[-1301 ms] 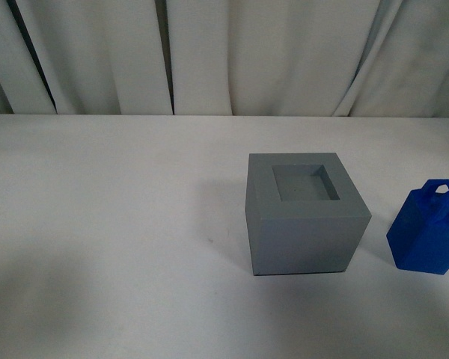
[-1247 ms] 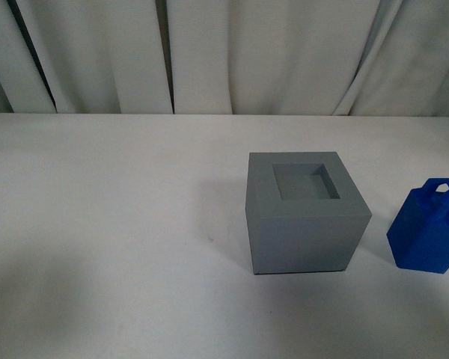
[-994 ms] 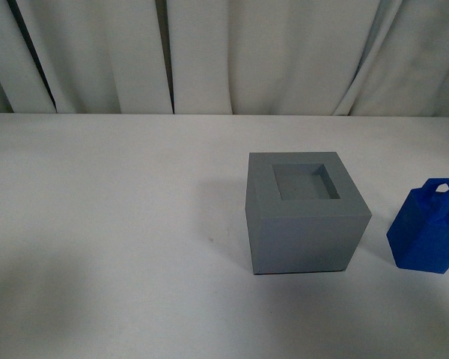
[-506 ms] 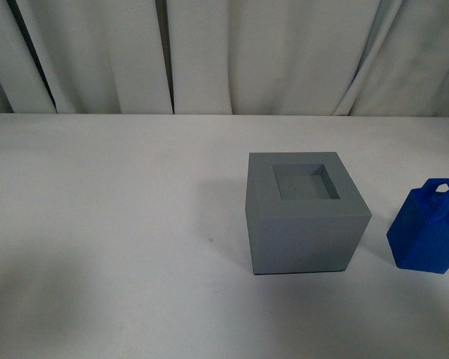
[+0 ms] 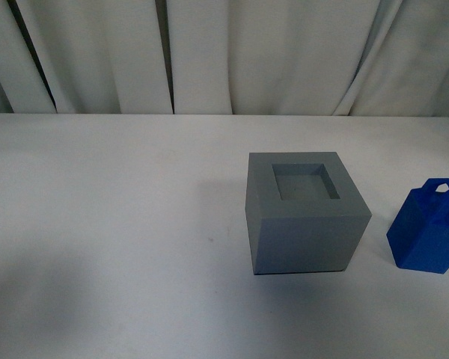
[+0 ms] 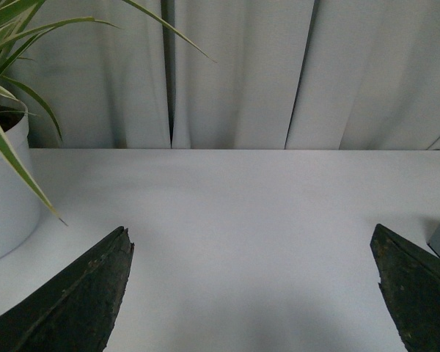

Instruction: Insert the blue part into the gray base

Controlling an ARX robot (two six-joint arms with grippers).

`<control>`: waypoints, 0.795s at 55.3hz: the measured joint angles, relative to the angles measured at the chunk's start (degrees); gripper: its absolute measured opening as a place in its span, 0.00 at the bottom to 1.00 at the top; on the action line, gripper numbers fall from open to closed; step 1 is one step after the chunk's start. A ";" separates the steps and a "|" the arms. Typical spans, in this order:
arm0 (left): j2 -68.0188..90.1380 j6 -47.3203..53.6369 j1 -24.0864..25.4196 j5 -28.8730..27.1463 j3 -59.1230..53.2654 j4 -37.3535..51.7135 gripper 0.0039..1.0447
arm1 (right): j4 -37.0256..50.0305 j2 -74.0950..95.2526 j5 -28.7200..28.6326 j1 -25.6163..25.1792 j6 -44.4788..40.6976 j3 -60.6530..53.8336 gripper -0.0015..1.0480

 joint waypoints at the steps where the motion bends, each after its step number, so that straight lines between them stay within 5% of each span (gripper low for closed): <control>1: 0.00 0.02 0.00 0.00 0.00 0.00 0.94 | -0.28 1.05 -0.57 0.09 -0.26 0.79 0.93; 6: 0.00 0.02 0.00 0.00 0.00 0.00 0.94 | -5.81 13.62 -6.78 0.46 -8.02 11.65 0.93; 20: 0.00 0.02 0.00 0.00 0.00 0.00 0.94 | -33.09 31.34 -10.82 1.79 -31.58 34.69 0.93; 31: 0.00 0.02 0.00 0.02 0.00 0.00 0.94 | -55.32 41.20 -5.31 4.22 -52.52 48.76 0.93; 44: 0.00 0.02 0.00 0.02 0.00 0.00 0.94 | -63.56 52.54 7.76 4.68 -65.40 55.63 0.93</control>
